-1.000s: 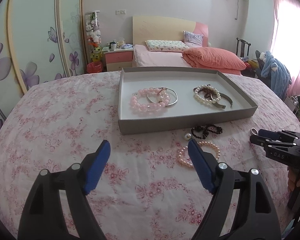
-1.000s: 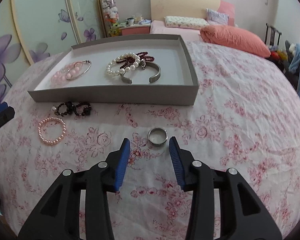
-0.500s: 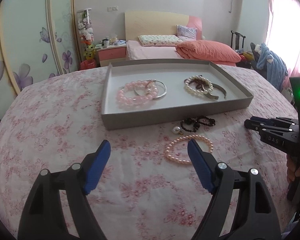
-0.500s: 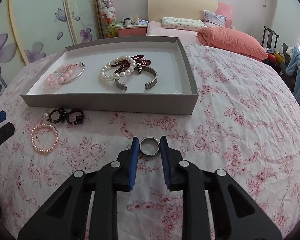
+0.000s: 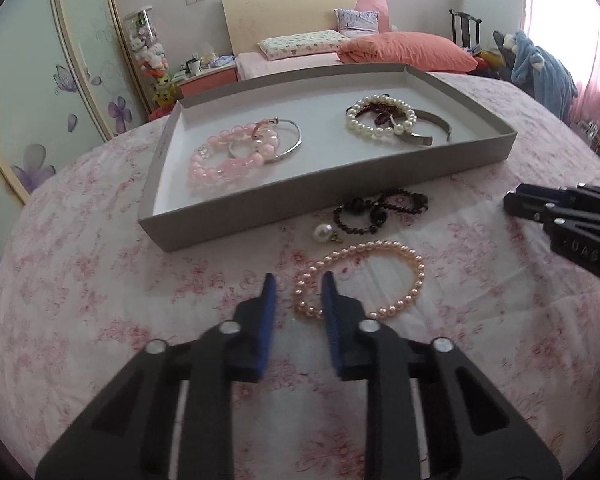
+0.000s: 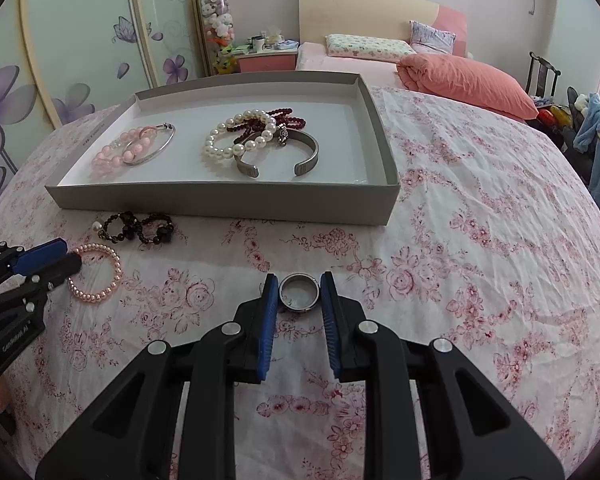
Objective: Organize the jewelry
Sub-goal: 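Grasp the pink pearl bracelet with the left tool while the right tool holds the ring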
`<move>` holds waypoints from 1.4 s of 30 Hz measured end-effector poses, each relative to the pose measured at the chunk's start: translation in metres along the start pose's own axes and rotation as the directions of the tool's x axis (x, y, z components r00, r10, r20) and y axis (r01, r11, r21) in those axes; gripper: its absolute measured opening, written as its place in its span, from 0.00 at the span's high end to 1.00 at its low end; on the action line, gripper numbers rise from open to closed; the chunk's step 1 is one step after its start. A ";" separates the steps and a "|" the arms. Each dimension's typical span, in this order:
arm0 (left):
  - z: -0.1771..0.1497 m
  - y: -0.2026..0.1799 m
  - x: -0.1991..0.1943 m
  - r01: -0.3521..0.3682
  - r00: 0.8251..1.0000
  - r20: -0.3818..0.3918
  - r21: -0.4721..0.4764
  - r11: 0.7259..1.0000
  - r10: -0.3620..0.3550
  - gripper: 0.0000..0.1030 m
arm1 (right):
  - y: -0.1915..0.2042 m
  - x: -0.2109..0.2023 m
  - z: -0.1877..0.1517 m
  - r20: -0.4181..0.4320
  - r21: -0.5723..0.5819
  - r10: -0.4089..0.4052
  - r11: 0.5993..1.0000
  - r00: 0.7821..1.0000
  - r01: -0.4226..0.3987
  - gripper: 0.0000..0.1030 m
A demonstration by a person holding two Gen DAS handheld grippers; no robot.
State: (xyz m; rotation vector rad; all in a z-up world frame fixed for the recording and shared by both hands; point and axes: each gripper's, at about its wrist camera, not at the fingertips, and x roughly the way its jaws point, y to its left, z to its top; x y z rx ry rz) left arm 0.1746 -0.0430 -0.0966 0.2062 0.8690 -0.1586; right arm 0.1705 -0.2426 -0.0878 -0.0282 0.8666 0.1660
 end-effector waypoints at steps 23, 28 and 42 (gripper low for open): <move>-0.015 0.028 -0.011 -0.013 1.000 -0.009 -0.038 0.999 0.013 0.75 | 0.031 -0.005 -0.007 -0.006 -0.069 0.061 0.996 0.998 -0.061 0.78; -0.016 0.028 -0.011 -0.007 1.000 -0.005 -0.044 0.999 0.007 0.75 | 0.031 -0.005 -0.007 -0.006 -0.068 0.061 0.996 0.998 -0.061 0.78; -0.022 0.040 -0.019 0.076 0.997 -0.003 -0.139 0.987 -0.077 0.93 | 0.020 -0.018 -0.013 0.037 0.016 0.089 0.996 0.995 -0.089 0.78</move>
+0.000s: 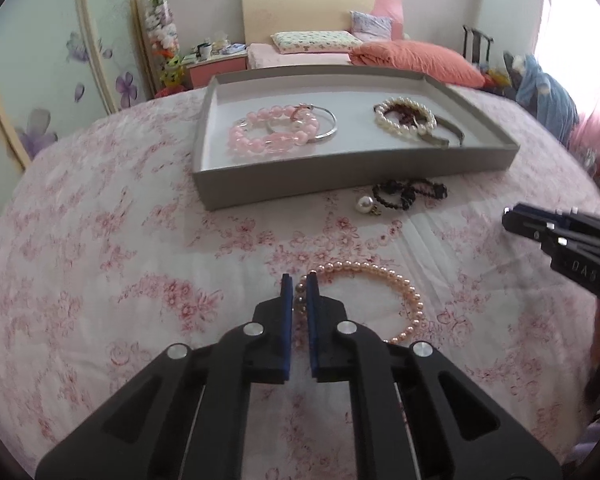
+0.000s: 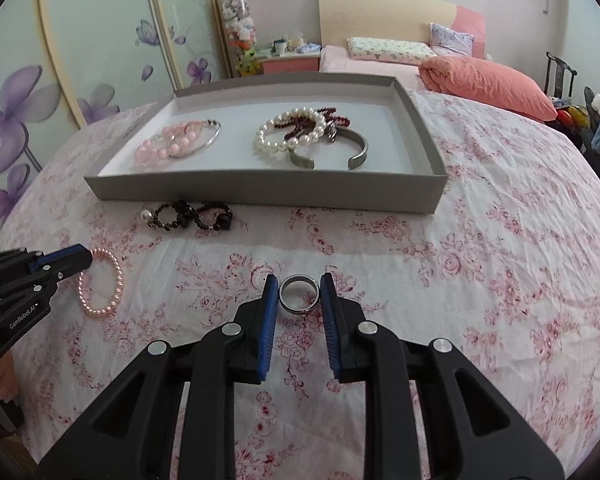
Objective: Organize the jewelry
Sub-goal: 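Grasp the pink pearl bracelet with the left tool while the right tool holds the ring, then carry the pink pearl bracelet and silver ring over the tray with both tools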
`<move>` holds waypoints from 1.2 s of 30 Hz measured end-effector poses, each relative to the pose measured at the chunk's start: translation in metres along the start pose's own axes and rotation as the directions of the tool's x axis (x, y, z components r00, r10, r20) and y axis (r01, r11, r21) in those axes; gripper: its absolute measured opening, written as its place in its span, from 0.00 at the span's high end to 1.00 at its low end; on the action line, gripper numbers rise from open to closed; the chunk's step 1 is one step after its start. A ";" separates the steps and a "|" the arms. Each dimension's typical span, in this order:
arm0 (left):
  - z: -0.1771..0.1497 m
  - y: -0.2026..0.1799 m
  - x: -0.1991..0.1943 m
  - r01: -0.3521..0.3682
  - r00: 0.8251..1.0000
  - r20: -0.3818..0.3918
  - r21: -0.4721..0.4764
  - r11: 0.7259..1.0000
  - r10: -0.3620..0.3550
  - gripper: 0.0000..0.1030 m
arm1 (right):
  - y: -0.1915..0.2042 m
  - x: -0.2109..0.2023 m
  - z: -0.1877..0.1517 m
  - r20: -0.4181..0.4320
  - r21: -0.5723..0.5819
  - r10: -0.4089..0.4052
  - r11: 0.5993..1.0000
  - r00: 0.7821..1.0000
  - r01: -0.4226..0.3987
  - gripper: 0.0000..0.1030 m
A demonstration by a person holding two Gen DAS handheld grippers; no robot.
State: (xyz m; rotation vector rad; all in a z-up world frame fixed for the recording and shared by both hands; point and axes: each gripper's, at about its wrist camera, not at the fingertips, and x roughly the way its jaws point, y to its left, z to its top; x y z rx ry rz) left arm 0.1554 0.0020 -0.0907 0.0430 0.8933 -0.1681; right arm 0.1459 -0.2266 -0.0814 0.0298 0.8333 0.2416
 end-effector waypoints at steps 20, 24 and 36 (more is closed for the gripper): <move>0.003 0.022 -0.066 0.068 0.975 0.222 -0.195 0.978 -0.024 0.94 | 0.023 -0.055 0.006 0.232 0.031 0.096 0.994 0.968 -0.106 0.78; 0.006 0.011 -0.077 0.026 0.965 0.260 -0.166 0.986 0.018 0.94 | 0.028 -0.061 0.007 0.263 0.019 0.090 0.995 0.961 -0.098 0.78; 0.014 -0.016 -0.097 -0.052 0.937 0.337 -0.112 0.992 0.087 0.94 | 0.036 -0.077 0.013 0.342 -0.017 0.051 0.999 0.938 -0.048 0.78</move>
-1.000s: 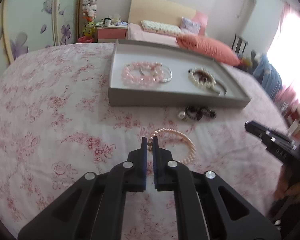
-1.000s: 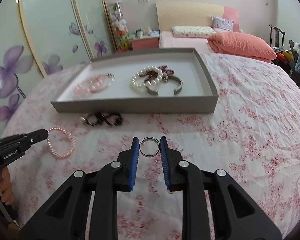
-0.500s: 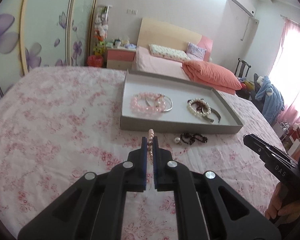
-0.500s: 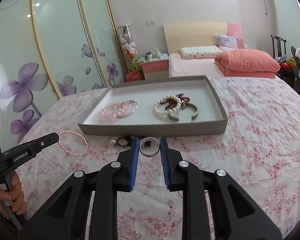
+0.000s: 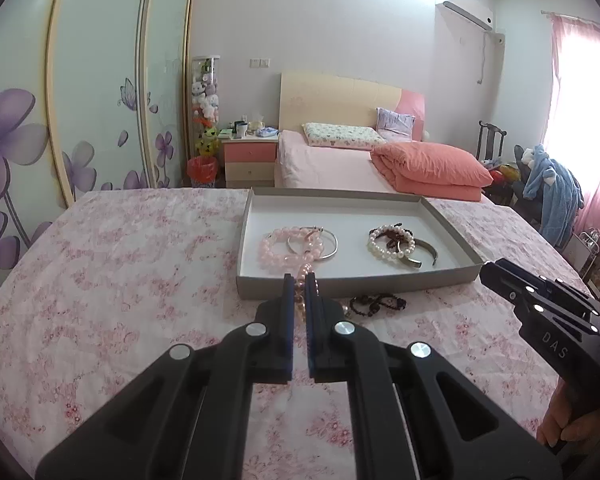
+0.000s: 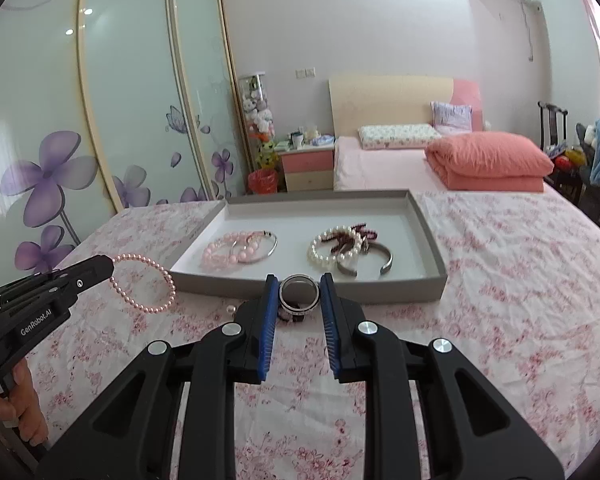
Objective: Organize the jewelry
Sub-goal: 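Carry the pink pearl bracelet and silver ring over the tray with both tools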
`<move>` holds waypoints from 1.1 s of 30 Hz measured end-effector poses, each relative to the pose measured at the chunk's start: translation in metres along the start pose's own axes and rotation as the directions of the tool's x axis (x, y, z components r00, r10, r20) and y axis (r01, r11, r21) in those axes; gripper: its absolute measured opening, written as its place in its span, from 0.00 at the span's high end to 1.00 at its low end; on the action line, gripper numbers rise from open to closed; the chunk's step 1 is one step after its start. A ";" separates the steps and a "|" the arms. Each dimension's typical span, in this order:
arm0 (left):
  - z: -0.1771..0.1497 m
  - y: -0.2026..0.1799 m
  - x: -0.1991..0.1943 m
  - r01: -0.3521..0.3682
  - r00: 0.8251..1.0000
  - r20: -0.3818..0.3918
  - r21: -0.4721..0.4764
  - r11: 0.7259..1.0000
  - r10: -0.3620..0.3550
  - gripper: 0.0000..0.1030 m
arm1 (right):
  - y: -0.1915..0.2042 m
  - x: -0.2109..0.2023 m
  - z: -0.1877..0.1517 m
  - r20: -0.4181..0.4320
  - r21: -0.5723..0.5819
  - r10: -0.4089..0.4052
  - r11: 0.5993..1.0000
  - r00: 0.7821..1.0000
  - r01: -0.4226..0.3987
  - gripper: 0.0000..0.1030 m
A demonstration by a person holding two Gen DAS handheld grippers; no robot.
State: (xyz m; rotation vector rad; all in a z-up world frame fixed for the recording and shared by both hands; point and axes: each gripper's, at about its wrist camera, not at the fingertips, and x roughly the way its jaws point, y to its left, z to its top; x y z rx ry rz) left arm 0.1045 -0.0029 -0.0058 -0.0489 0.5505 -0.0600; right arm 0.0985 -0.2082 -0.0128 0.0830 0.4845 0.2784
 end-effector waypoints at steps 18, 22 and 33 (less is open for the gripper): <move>0.025 -0.022 0.001 -0.012 0.996 0.089 0.061 0.998 0.007 0.94 | 0.003 -0.007 0.033 0.159 -0.049 -0.054 0.997 0.986 0.062 0.78; 0.033 -0.025 0.007 -0.027 0.994 0.106 0.075 0.997 0.019 0.94 | 0.003 -0.002 0.042 0.178 -0.051 -0.057 0.996 0.982 0.067 0.78; 0.059 -0.031 0.041 -0.047 0.991 0.128 0.090 0.995 0.035 0.94 | -0.006 0.033 0.062 0.167 -0.029 -0.067 0.997 0.984 0.073 0.78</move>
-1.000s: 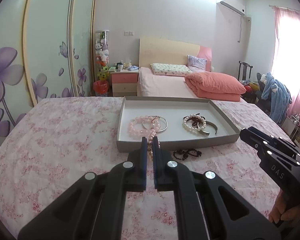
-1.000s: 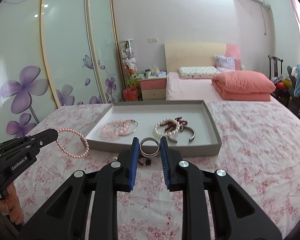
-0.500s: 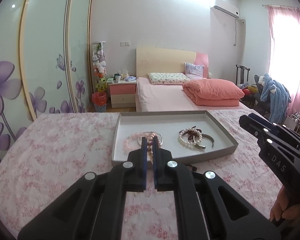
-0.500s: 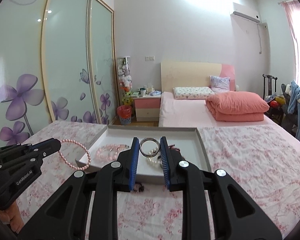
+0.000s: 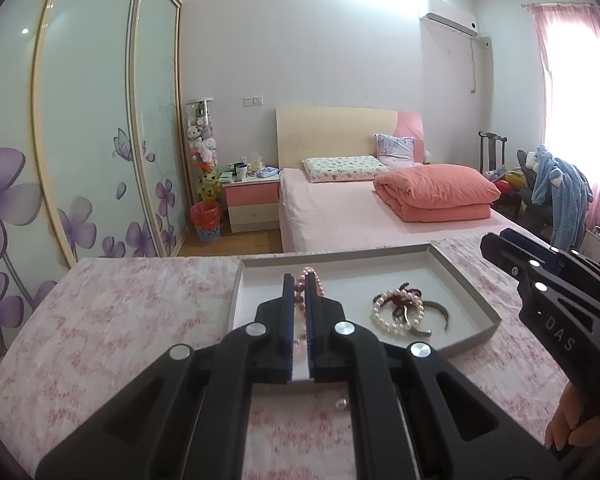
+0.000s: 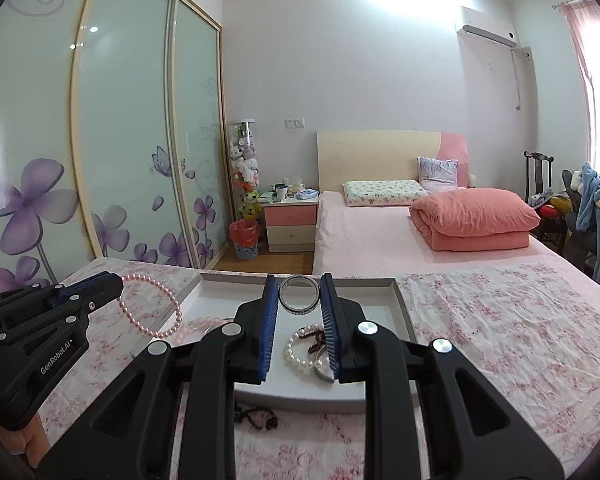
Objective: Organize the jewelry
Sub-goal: 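Carry the pink pearl bracelet and silver ring over the tray with both tools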
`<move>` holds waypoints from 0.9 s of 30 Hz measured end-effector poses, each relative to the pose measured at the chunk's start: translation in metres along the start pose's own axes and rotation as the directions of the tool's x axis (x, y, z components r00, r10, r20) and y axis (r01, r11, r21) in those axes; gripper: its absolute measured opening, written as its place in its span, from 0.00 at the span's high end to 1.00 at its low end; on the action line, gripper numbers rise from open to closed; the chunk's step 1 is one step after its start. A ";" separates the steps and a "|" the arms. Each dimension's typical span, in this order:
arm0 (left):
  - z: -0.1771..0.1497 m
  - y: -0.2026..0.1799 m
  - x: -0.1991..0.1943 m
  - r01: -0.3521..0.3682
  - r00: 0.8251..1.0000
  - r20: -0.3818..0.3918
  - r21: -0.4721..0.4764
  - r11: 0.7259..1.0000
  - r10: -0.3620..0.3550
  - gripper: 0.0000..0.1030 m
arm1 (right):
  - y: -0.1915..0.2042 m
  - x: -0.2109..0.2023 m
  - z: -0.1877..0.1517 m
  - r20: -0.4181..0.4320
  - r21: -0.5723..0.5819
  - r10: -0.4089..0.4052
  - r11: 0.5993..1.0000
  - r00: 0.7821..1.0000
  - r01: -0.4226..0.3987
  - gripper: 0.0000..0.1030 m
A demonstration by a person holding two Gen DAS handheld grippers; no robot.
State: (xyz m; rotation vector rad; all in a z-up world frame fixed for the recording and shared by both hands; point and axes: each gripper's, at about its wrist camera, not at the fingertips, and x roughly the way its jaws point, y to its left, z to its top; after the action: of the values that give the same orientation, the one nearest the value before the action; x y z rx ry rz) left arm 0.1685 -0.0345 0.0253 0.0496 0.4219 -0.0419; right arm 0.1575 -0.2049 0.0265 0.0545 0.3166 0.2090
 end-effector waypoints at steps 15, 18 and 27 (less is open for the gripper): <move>0.003 -0.002 0.070 0.020 0.997 -0.070 -0.006 1.000 -0.020 0.94 | -0.010 0.067 -0.001 -0.099 0.049 0.022 0.999 0.995 -0.018 0.78; 0.002 -0.002 0.083 0.028 0.996 -0.085 -0.001 1.000 -0.028 0.94 | -0.011 0.081 -0.002 -0.126 0.059 0.035 0.998 0.991 -0.028 0.78; -0.003 0.005 0.116 0.056 0.989 -0.138 -0.043 0.998 -0.061 0.91 | -0.024 0.115 -0.010 -0.215 0.153 0.101 0.986 0.971 -0.068 0.73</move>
State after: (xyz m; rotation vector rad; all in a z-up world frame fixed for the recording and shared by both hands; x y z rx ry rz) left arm 0.2731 -0.0330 -0.0249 0.0016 0.5637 -0.0883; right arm 0.2653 -0.2039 -0.0202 0.1896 0.5531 0.2777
